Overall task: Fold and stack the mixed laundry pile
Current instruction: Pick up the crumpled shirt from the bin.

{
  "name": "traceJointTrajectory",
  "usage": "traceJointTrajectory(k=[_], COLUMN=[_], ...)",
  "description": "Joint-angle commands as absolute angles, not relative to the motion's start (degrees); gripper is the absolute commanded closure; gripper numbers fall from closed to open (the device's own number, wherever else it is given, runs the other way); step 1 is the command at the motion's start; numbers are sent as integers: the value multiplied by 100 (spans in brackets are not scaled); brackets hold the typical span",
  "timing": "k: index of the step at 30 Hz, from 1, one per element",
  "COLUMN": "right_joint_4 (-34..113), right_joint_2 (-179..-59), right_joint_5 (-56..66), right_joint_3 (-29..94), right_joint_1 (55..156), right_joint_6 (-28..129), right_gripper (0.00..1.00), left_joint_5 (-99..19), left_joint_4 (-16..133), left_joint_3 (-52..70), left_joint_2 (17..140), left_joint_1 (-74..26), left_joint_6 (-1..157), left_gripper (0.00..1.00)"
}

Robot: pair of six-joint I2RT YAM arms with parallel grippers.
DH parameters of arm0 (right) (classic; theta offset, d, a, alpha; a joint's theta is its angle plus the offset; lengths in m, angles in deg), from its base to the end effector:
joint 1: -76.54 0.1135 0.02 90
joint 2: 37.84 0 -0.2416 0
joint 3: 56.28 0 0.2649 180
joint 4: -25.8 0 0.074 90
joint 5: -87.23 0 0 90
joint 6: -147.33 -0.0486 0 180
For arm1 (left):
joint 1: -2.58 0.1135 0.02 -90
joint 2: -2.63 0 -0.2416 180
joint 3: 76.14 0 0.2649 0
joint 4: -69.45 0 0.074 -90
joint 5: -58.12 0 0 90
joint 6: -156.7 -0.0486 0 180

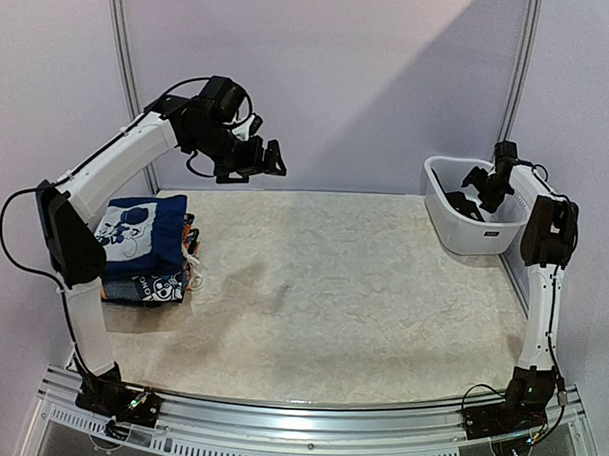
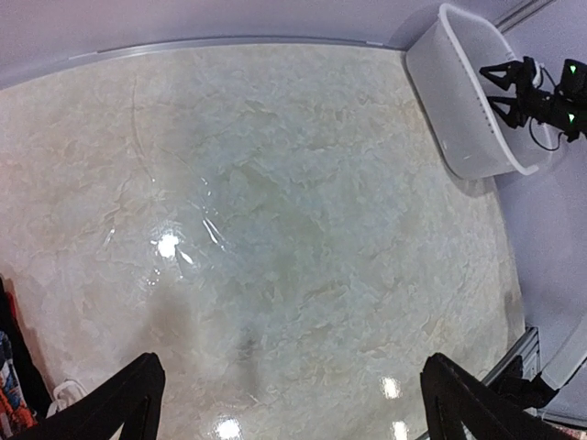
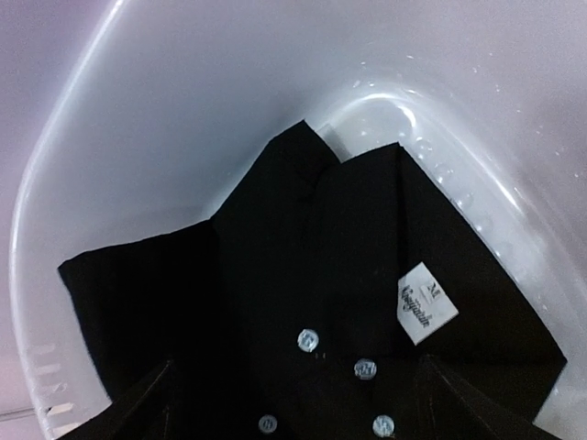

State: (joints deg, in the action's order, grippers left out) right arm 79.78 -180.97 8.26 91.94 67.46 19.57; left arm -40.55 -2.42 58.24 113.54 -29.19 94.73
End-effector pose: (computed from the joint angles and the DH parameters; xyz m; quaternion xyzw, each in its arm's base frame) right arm 0.5516 -0.0787 0.1903 0.3395 0.8686 0.1737 0.3163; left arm 0.3619 -0.2328 0.3534 0.0572 0.9308 -0.2378 0.2717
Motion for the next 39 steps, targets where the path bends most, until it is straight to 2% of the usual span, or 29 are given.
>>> traceJointTrajectory(k=[1, 10, 15, 19, 20, 21, 22, 25, 31, 39], right_joint_4=[7706, 7654, 7456, 7226, 7161, 7081, 7010, 6764, 6245, 5867], right_joint_2=[-18477, -18917, -19162, -19391, -19422, -19440, -19458, -19485, -19532, -19404], right_joint_5=[684, 515, 795, 1153, 1226, 1300, 1360, 1634, 2226, 2532], right_joint_3=[9436, 9449, 9526, 9663, 9672, 9673, 9673, 9674, 9673, 9673], right_joint_1=[6708, 6705, 6709, 6710, 6705, 6705, 6705, 6713, 6715, 6714], right_joint_6=[1799, 1598, 1465, 1367, 1350, 1340, 1329, 1337, 1339, 1407], right_gripper=[14, 21, 30, 46, 53, 65, 70, 77, 99, 100], left_joint_5=[-4364, -4608, -4679, -4701, -4697, -4688, -4684, -4704, -4769, -4761], left_joint_4=[-730, -876, -885, -894, -894, -906, -911, -915, -877, -874], left_joint_3=[6631, 6895, 6896, 6892, 6896, 6891, 6888, 6877, 7022, 7062], left_joint_2=[11869, 12098, 12166, 12202, 12205, 12213, 12218, 12249, 12377, 12405], left_joint_1=[-2886, -2513, -2365, -2298, -2279, -2269, -2258, -2238, -2220, -2220], left_joint_6=[9171, 9087, 9058, 9052, 9052, 9056, 9052, 9061, 9111, 9151], left_gripper=[1, 1, 1, 1, 1, 1, 1, 1, 2, 2])
